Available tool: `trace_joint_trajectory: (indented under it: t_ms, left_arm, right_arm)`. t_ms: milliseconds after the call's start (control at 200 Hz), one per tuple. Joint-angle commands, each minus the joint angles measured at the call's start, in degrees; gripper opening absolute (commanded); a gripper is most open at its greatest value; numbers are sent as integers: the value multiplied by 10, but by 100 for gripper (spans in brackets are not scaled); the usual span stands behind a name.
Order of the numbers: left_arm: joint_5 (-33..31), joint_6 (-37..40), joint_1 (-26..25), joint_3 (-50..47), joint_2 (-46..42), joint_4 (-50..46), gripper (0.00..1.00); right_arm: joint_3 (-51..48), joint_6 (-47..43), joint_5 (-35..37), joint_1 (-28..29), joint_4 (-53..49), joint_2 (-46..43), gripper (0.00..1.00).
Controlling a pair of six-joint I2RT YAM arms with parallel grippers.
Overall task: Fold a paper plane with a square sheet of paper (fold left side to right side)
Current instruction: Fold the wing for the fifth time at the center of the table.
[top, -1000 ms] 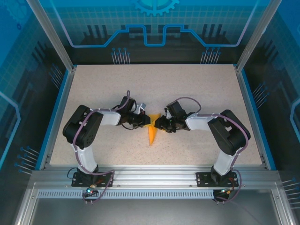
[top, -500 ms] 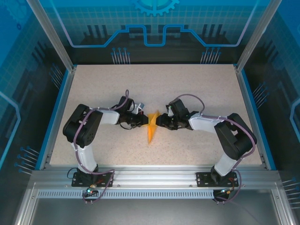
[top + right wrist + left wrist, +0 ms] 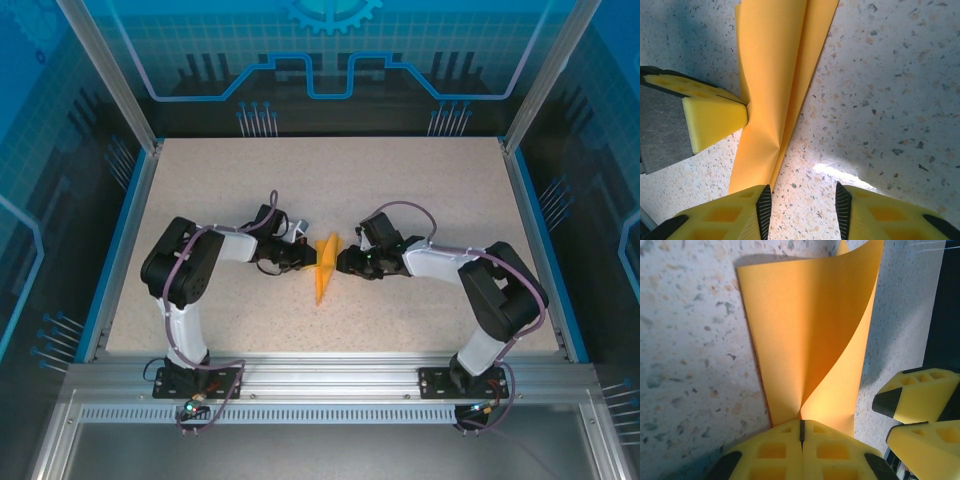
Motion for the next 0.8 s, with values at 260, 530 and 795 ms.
trace_joint_trajectory:
  t_ms: [260, 530, 795]
  left_arm:
    - [-10, 29, 13, 9, 9, -18, 0]
    - [-13, 26, 13, 7, 9, -17, 0]
    - [-13, 24, 13, 6, 9, -15, 0]
  right_arm:
    - [37, 0, -33, -33, 55, -9, 41]
    - [82, 11, -30, -34, 46, 43, 45]
    - [127, 5, -25, -34, 27, 98, 45]
